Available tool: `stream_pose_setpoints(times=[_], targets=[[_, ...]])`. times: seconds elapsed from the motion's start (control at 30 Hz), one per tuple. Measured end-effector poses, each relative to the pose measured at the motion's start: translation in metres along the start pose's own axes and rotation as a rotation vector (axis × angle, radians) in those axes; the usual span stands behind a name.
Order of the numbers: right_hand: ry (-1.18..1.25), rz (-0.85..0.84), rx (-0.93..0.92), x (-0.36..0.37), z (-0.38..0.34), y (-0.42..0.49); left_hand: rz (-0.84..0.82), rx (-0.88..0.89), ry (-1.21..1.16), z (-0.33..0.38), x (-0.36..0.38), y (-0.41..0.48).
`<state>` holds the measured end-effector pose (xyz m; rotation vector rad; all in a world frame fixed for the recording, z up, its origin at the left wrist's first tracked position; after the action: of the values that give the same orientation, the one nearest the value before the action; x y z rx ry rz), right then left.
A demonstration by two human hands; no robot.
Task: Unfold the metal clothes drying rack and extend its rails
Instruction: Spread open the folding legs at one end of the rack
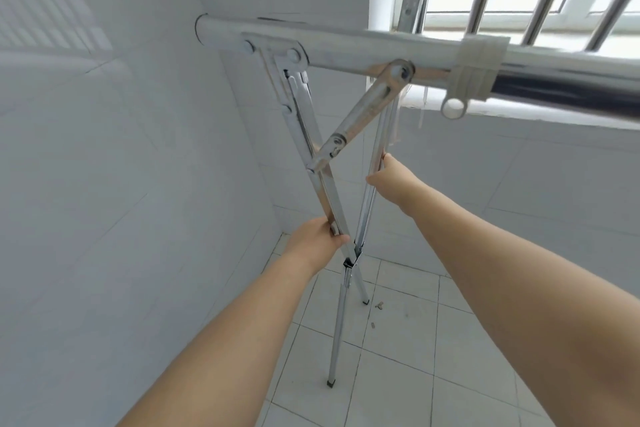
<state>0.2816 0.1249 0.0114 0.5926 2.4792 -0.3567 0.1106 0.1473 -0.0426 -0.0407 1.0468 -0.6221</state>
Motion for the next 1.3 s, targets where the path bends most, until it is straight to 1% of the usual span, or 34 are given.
stream_pose_setpoints(times=[0.13,0.3,0.43,0.63,0.83,0.97,1.3], targets=[[0.008,-0.002,0.011,0.002,-0.008,0.023,0.041,-0.006,-0.014,0.001,-0.008,0.023],[0.011,0.037,0.009,0.008,-0.02,0.062,0.047,0.03,0.022,-0.003,-0.029,0.064],[0.098,0.037,0.097,0.019,-0.026,0.089,0.034,0.08,0.043,-0.008,-0.045,0.098],[0.13,0.154,0.147,0.01,-0.029,0.125,0.046,0.21,0.099,0.007,-0.058,0.145],[0.236,0.221,0.145,-0.007,-0.022,0.146,0.08,0.248,0.065,0.032,-0.055,0.167],[0.362,0.182,0.147,-0.009,-0.03,0.169,0.113,0.196,-0.053,0.036,-0.064,0.181],[0.423,0.159,0.119,-0.019,-0.028,0.214,0.124,0.209,-0.098,0.051,-0.073,0.224]])
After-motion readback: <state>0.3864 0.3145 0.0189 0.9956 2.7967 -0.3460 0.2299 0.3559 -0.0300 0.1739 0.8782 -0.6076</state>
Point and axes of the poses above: each hand's wrist, its own y-axis towards the middle knuckle, its own x-axis out of the palm, z = x × y, the point moved 6 cm from there along y, towards the middle knuckle, and after that the axes turned 9 degrees about -x, right-handed, at the moved point
